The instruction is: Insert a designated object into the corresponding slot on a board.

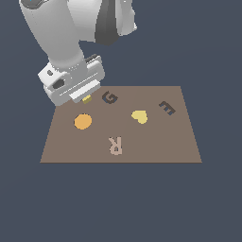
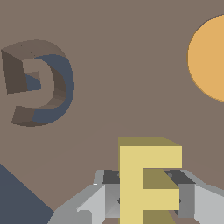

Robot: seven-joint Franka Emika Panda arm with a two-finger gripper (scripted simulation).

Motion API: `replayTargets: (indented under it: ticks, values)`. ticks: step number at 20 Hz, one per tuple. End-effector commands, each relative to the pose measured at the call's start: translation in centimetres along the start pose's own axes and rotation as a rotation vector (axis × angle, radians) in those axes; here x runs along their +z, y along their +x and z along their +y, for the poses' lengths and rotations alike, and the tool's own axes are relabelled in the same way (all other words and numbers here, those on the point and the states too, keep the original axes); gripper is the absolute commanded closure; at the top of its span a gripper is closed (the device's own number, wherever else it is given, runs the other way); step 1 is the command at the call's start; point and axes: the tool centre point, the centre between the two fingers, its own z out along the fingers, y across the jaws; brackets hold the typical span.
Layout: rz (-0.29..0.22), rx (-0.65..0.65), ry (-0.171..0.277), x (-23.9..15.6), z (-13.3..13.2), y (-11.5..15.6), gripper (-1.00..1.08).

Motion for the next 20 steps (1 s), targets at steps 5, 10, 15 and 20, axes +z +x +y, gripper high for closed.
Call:
replayTargets:
  ticks: [5,10,15,20]
  values:
    - [0.000,0.000,0.000,0.0,0.0,0.0,1.08]
    - [0.000,0.000,0.000,-0.4,0.0,0.0,1.08]
    - [0.000,0.002,0.000,-0.4,-0.5,0.6,1.08]
    - [0.000,0.008,0.000,-0.4,-2.1,2.2,1.08]
